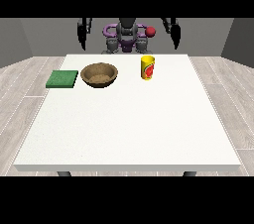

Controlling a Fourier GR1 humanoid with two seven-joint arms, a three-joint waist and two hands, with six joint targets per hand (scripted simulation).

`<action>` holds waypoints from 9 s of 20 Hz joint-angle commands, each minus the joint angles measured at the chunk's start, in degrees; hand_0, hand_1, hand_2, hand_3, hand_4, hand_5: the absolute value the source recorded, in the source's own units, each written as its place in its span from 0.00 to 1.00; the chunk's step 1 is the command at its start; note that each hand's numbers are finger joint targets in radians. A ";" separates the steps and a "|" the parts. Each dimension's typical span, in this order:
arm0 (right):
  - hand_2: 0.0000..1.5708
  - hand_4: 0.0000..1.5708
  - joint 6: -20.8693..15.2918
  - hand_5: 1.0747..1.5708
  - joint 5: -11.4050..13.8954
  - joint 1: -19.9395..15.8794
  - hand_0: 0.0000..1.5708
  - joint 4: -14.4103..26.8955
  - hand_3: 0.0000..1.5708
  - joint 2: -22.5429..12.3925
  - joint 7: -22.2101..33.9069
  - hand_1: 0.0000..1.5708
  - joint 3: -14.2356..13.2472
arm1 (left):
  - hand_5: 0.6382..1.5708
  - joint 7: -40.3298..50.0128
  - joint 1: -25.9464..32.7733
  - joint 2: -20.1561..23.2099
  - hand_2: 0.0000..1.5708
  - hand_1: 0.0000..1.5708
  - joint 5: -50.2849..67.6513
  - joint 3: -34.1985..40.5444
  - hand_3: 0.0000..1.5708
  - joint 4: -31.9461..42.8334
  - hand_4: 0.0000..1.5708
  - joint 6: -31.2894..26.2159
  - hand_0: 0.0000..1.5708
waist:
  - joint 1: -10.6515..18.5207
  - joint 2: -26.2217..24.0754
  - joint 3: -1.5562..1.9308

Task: Pick the cup and pour the ball into the bowl, then pick the bowl and place it on the pad

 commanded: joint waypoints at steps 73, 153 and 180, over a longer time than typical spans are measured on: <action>0.00 0.00 17.78 1.00 -10.33 -7.91 0.00 18.18 0.00 -12.21 -12.09 0.00 -16.56 | 0.74 -32.30 -28.06 7.83 1.00 0.90 -19.87 0.74 1.00 50.08 1.00 29.28 0.90 | -8.65 0.10 0.81; 0.00 0.19 1.00 1.00 -8.41 -24.01 0.00 39.37 0.00 -2.64 -18.61 0.00 -17.84 | 0.99 -15.77 -22.81 -4.70 0.00 0.00 -9.23 -5.94 0.00 22.04 0.00 12.36 0.00 | 4.72 8.81 0.53; 1.00 0.60 -21.62 0.97 4.20 -21.13 1.00 60.76 0.99 -10.70 -24.97 1.00 -14.29 | 0.96 -10.75 -24.80 0.70 0.00 0.00 -6.04 -4.13 0.00 9.65 0.42 2.27 0.00 | 12.58 14.40 0.32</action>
